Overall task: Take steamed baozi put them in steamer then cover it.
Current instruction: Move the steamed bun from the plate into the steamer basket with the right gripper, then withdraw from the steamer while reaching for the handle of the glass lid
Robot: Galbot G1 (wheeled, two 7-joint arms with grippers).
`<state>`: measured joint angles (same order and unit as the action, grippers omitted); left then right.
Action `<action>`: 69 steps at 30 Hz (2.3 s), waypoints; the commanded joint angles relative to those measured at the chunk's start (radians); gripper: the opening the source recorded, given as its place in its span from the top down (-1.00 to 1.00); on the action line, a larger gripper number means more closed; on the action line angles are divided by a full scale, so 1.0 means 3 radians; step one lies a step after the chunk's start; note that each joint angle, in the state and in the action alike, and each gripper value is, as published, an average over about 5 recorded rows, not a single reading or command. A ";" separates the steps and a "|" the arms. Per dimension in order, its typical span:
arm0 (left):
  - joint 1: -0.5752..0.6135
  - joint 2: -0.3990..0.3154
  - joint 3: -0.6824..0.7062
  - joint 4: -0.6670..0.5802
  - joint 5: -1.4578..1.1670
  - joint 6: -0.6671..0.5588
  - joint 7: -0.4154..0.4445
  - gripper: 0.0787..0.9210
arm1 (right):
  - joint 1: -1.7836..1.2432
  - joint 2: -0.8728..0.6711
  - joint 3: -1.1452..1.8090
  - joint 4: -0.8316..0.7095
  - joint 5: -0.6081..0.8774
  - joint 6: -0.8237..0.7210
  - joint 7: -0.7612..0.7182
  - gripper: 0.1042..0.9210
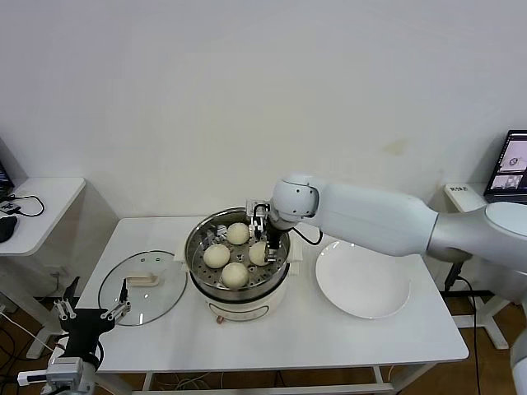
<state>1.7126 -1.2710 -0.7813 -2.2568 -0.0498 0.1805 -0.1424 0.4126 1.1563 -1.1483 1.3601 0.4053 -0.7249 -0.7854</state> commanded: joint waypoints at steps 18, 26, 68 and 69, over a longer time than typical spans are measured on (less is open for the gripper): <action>-0.0017 0.0017 0.0048 0.0029 0.0053 -0.0002 0.0012 -0.77 | -0.1901 -0.1763 0.2207 0.1592 0.0327 0.0751 0.2085 -0.76; -0.0037 0.0021 0.0113 0.0166 0.0140 -0.0075 0.0006 -0.77 | -0.4239 -0.1601 0.4390 0.1876 -0.0408 0.1809 0.2406 -0.76; -0.1553 0.0956 0.0883 0.2700 0.4387 -0.0784 -0.0117 -0.77 | -0.6885 0.1254 0.6884 0.1802 -0.0969 0.3273 0.1930 -0.76; -0.1605 0.0965 0.0909 0.2744 0.4387 -0.0784 -0.0117 -0.77 | -0.6887 0.1256 0.6884 0.1799 -0.0969 0.3273 0.1929 -0.76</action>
<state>1.4573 -1.0281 -0.5967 -1.6609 1.0852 -0.0351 -0.1644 -1.5879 1.4613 0.8630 1.9058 0.1313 0.2322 -0.2039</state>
